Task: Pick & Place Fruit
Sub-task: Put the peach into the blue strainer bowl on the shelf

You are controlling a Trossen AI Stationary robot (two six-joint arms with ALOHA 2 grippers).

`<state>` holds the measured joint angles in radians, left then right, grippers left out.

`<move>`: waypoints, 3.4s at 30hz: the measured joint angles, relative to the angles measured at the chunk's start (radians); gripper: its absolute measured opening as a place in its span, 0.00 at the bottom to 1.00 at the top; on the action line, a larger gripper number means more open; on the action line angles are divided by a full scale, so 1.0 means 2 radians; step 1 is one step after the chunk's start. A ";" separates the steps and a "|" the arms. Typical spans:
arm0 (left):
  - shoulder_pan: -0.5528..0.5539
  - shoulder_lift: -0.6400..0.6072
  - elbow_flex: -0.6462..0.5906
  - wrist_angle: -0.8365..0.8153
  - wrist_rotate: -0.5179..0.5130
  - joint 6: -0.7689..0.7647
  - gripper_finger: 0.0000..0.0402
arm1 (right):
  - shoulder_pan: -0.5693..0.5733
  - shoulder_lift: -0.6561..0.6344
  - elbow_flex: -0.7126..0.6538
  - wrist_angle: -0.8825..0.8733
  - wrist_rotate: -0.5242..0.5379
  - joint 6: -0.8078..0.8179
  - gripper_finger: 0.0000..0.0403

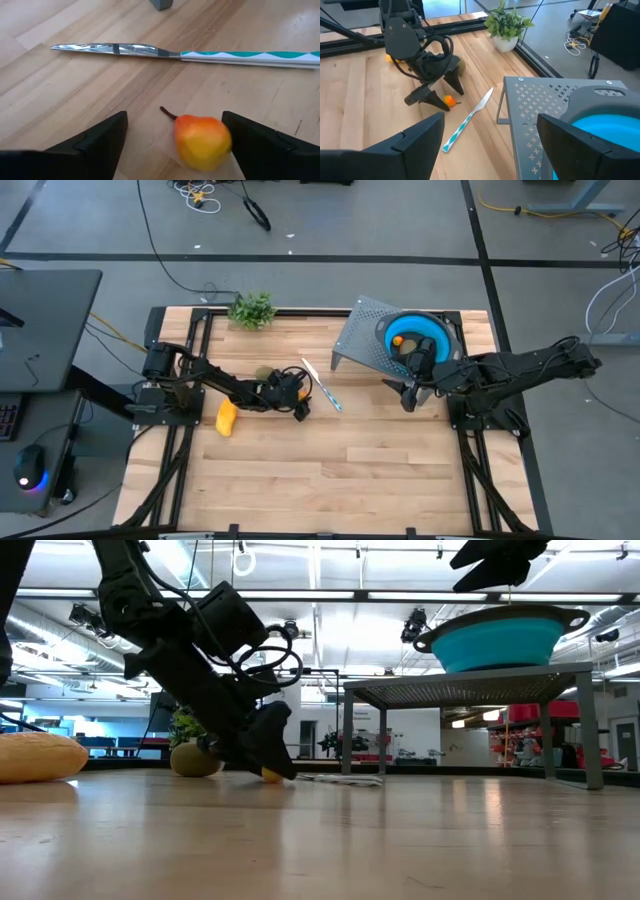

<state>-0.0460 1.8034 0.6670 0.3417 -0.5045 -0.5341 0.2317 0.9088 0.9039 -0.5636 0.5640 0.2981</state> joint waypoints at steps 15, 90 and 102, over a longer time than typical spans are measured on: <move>-0.004 0.000 0.000 0.001 0.015 -0.004 0.49 | 0.000 0.000 0.000 0.008 -0.007 0.000 0.81; -0.168 0.000 0.191 0.244 -0.110 0.873 0.41 | 0.003 0.182 0.000 0.285 -0.244 -0.087 0.81; -0.168 0.000 0.191 0.243 -0.114 0.852 0.41 | 0.003 0.182 0.000 0.295 -0.244 -0.086 0.69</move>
<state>-0.3820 1.8034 1.0492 0.8276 -0.7321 1.1693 0.2382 1.2728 0.9035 0.0265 0.0751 0.1267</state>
